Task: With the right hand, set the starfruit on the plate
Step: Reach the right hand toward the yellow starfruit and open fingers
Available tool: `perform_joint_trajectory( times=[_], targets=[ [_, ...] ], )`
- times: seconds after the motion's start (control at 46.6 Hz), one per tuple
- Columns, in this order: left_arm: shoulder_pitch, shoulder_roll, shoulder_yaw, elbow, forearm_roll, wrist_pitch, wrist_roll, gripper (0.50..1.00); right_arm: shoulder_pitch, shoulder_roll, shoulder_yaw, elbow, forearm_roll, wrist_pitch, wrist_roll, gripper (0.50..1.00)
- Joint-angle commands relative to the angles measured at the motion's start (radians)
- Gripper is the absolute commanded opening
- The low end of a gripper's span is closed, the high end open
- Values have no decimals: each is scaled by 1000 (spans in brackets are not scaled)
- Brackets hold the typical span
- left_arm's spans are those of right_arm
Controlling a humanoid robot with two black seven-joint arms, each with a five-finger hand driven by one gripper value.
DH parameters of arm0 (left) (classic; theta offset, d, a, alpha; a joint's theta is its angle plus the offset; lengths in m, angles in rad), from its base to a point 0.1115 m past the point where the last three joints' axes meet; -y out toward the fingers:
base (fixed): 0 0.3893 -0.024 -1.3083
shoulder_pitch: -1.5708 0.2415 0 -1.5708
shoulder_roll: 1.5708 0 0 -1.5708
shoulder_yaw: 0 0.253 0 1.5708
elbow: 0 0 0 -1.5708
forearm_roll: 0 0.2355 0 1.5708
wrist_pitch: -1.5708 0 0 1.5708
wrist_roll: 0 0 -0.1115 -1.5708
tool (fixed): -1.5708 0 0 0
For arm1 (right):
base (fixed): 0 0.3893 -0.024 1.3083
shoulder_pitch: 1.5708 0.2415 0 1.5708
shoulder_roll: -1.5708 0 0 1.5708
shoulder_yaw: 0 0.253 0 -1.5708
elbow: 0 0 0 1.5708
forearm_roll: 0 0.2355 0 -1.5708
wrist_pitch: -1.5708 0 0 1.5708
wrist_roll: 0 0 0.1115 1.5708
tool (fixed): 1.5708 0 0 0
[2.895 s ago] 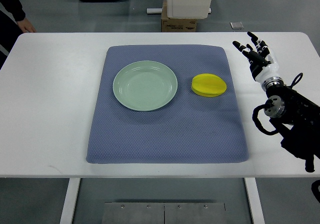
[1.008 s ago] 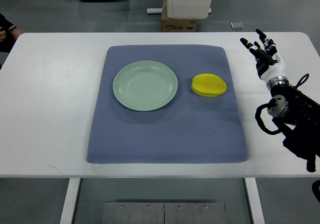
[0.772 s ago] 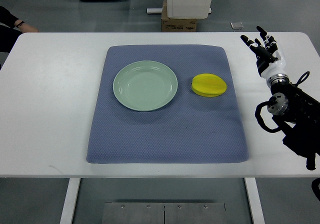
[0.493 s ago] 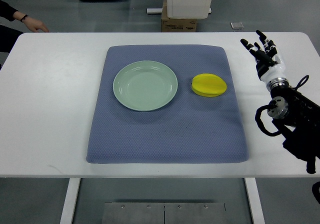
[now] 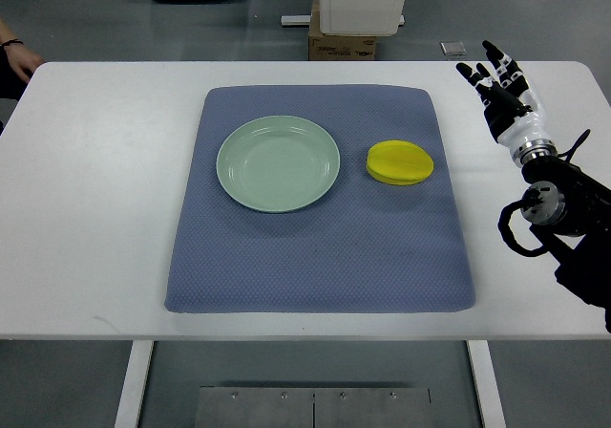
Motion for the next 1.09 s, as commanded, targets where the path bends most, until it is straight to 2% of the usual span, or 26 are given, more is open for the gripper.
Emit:
perform_joint_trajectory(
  times=[0.0, 0.129, 0.429, 0.665, 0.793, 1.072],
  targets=[
    [0, 0, 0, 0, 1, 0, 0, 1000, -26, -47, 0, 98, -3, -5, 1, 1000],
    [0, 0, 0, 0, 1, 0, 0, 1000, -49, -93, -9, 194, -51, -8, 26, 1000],
    [0, 0, 0, 0, 1, 0, 0, 1000, -55, -95, -89, 205, -247, -80, 89, 1000],
    [0, 0, 0, 0, 1, 0, 0, 1000, -38, -95, -198, 205, -383, -194, 129, 1000],
    [0, 0, 0, 0, 1, 0, 0, 1000, -27, -104, -268, 204, -463, -229, 143, 1000],
    [0, 0, 0, 0, 1, 0, 0, 1000, 46, -155, -531, 201, -549, -364, 143, 1000]
  ],
)
